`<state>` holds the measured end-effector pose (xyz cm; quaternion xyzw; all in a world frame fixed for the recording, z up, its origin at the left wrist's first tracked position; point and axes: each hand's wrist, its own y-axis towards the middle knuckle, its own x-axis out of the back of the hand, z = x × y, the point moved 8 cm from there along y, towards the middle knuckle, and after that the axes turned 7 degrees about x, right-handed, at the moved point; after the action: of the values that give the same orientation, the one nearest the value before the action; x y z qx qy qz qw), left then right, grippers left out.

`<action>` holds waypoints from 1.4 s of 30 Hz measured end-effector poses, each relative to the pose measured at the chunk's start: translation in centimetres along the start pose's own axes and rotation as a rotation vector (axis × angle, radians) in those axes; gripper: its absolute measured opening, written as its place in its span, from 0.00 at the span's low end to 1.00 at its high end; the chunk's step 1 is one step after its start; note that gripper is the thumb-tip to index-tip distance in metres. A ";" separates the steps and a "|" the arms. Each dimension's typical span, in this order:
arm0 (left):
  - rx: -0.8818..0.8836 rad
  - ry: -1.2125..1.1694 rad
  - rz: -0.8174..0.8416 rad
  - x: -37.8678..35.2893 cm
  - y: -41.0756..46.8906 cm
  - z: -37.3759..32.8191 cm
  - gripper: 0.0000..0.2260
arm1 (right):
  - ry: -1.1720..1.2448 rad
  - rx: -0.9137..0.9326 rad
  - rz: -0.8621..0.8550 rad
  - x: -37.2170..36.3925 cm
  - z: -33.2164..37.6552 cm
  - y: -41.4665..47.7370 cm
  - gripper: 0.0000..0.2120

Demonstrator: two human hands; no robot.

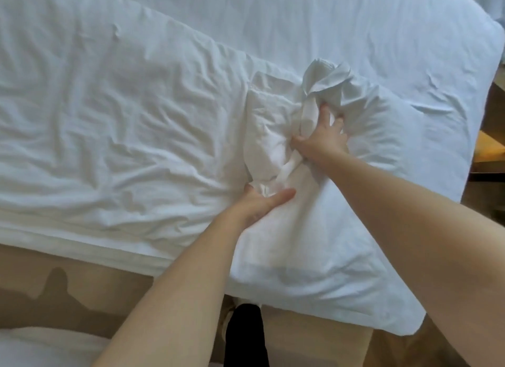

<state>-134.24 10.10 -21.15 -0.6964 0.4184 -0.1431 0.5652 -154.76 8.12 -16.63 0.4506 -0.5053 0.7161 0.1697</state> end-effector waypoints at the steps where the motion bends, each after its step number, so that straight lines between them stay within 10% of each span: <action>1: -0.019 0.059 0.012 -1.2 0.4 -0.8 0.40 | 0.019 0.032 -0.022 0.2 -0.7 0.3 0.43; 5: -0.069 0.181 -0.009 -5.1 -0.7 -2.8 0.05 | 0.092 0.093 -0.082 2.5 -3.4 -0.3 0.29; 11: -0.199 0.153 -0.236 4.9 -9.0 -4.8 0.10 | 0.246 0.391 -0.142 7.3 4.9 -6.3 0.17; 16: -0.125 0.268 -0.313 16.0 -11.0 -2.6 0.31 | 0.234 0.498 0.109 3.4 13.5 -7.1 0.25; 20: 0.028 0.170 -0.341 22.9 -7.8 0.8 0.56 | 0.236 0.404 -0.099 3.9 15.9 -2.8 0.25; 25: -0.049 -0.038 -0.052 21.3 -6.0 0.8 0.18 | 0.064 0.526 -0.156 4.7 21.8 2.9 0.24; 31: -0.121 -0.042 0.008 22.9 -2.1 2.3 0.38 | -0.232 0.423 -0.131 4.2 23.5 9.2 0.18; 37: -0.067 0.027 -0.042 24.7 0.1 4.2 0.10 | 0.014 0.420 -0.213 4.4 27.0 9.7 0.16; 42: 0.023 0.109 0.041 24.8 -1.5 3.3 0.23 | 0.262 0.474 0.031 2.9 30.3 8.8 0.13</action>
<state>-116.31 -6.13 -27.61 -0.6724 0.4610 -0.1743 0.5523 -148.06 -22.89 -16.77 0.3736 -0.3041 0.8691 0.1125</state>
